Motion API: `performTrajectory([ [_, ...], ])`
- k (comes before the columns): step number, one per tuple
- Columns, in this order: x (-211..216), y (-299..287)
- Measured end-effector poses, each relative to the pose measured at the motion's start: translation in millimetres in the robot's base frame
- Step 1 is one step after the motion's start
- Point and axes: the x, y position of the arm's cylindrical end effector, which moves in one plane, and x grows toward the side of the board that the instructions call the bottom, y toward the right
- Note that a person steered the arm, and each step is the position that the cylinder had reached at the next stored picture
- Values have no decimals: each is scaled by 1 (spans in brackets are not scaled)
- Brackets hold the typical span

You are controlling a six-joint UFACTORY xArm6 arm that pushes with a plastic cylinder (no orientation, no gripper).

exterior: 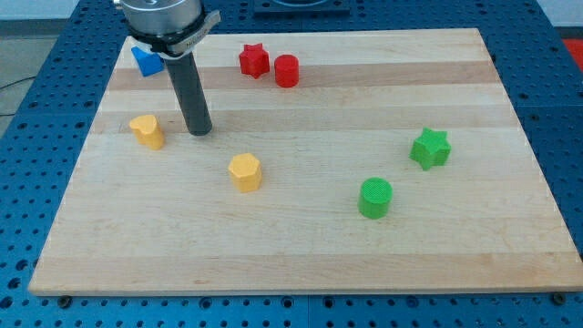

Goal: Separate the red star and red circle

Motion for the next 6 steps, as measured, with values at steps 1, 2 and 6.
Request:
performTrajectory([
  [1,-5,42],
  [2,41,64],
  [6,8,48],
])
